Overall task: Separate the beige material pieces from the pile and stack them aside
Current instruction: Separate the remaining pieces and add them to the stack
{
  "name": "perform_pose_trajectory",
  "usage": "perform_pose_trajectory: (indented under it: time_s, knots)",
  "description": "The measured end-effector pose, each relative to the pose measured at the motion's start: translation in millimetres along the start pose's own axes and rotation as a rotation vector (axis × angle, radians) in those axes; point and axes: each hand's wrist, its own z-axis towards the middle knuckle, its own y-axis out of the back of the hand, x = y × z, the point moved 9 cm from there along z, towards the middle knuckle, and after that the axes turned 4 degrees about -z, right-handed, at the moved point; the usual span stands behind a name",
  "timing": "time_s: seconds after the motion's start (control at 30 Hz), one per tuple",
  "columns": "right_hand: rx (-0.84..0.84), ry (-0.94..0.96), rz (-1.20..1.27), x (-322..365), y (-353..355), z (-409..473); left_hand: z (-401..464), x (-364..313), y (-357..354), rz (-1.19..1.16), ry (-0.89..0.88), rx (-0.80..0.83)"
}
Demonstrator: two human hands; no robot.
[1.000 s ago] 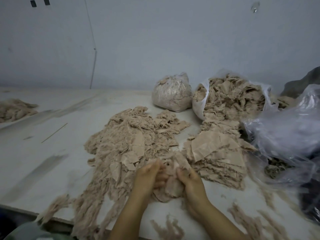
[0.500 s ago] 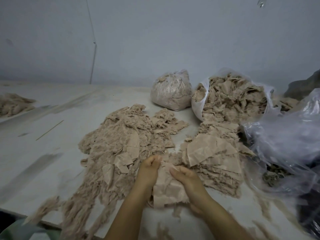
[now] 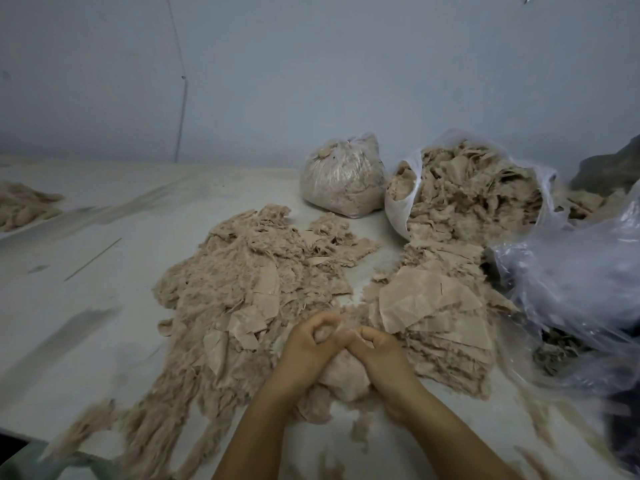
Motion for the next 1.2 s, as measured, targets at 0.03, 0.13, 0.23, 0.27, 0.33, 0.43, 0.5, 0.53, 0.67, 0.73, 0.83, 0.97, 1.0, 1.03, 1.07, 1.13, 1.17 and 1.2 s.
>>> perform_pose_trajectory:
  time_s: [0.03,0.13,0.23,0.27,0.33,0.43,0.5,0.53,0.67,0.73,0.83,0.97,1.0,1.03,1.07,1.13,1.17,1.2]
  knots:
    - [-0.015,0.004,-0.015,0.0,1.5,0.4,0.4,0.3,9.2,-0.06,0.01,-0.092]
    - [-0.018,0.017,-0.112,-3.7,5.5,0.4,1.4,4.1,37.0,-0.166,0.024,-0.3]
    - [0.043,0.012,-0.142,-1.8,0.2,-1.7,1.1,0.9,34.3,-0.152,0.027,-0.259]
    - [0.065,0.003,-0.133,-1.1,-3.4,-1.8,1.2,-1.5,28.4,-0.123,0.019,-0.216]
    - [0.073,0.003,-0.135,1.1,-8.4,-1.1,0.5,-6.5,17.6,-0.059,-0.005,-0.144]
    - [0.0,0.07,-0.161,7.9,-9.3,1.2,0.3,-8.8,25.7,-0.05,-0.04,-0.206]
    - [-0.052,0.114,-0.171,14.0,-9.9,0.5,-0.1,-3.8,32.2,-0.117,-0.018,-0.258]
    - [-0.062,0.124,-0.161,15.2,-11.5,-0.2,0.5,0.4,34.1,-0.151,0.002,-0.28]
    - [-0.035,0.032,-0.072,5.5,-10.4,-5.3,5.5,19.4,62.8,-0.228,0.104,-0.472]
    - [-0.046,0.005,-0.038,5.3,-0.5,-7.2,8.8,25.1,79.9,-0.232,0.124,-0.529]
    - [-0.119,0.029,0.003,11.6,11.7,-4.6,12.6,24.5,58.2,-0.201,0.168,-0.326]
    - [-0.212,0.106,-0.045,20.8,8.9,0.8,0.0,26.4,-7.6,-0.416,0.282,0.034]
    - [-0.237,0.121,-0.048,22.4,8.7,1.2,-0.4,25.8,-9.8,-0.377,0.263,0.012]
    - [-0.255,0.131,-0.055,23.4,8.7,1.3,-0.2,23.9,-6.6,-0.314,0.233,-0.048]
    - [-0.269,0.143,-0.076,25.4,8.4,1.1,0.9,19.3,-0.8,-0.253,0.183,-0.116]
    - [-0.307,0.19,-0.123,31.1,9.0,0.9,2.1,4.9,7.4,-0.174,0.066,-0.183]
    - [-0.338,0.216,-0.113,35.2,11.7,0.4,2.3,-1.1,9.9,-0.148,0.031,-0.185]
    - [-0.367,0.238,-0.099,39.1,15.4,0.5,2.4,-6.5,11.8,-0.116,0.004,-0.177]
